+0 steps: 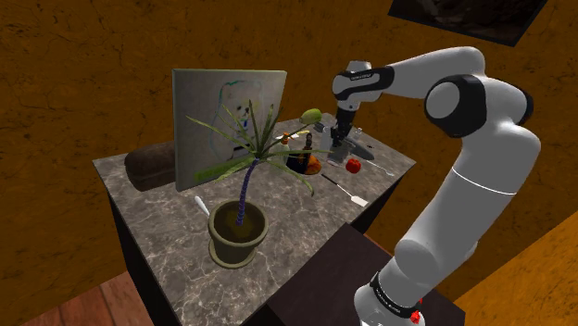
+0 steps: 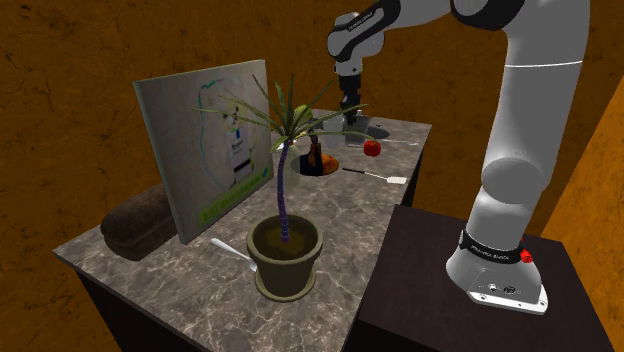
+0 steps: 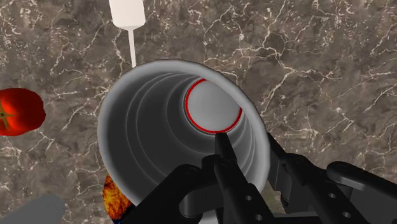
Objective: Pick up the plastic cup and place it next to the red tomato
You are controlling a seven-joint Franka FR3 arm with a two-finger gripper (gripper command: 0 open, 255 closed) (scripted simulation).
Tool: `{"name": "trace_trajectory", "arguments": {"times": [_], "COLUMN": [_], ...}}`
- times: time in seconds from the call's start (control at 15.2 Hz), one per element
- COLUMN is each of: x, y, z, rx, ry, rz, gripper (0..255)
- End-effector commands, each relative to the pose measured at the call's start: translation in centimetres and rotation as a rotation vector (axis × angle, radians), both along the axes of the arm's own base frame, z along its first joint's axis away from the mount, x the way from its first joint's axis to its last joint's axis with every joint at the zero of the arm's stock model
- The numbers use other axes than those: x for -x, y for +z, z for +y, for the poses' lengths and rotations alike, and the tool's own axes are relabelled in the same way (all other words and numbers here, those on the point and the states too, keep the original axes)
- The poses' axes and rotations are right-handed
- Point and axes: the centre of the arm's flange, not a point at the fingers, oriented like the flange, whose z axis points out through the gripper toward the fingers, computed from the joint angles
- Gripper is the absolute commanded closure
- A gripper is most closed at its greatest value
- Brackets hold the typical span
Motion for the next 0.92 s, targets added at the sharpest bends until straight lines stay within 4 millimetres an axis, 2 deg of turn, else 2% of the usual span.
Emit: {"name": "trace_trajectory", "arguments": {"times": [0.0, 0.86], "x": [0.0, 1.2], "y": [0.0, 0.0], "z": [-2.6, -19.7], "rx": [0.001, 0.001], "ry": [0.002, 0.002], "rz": [0.000, 0.000], "gripper": [255, 255]}}
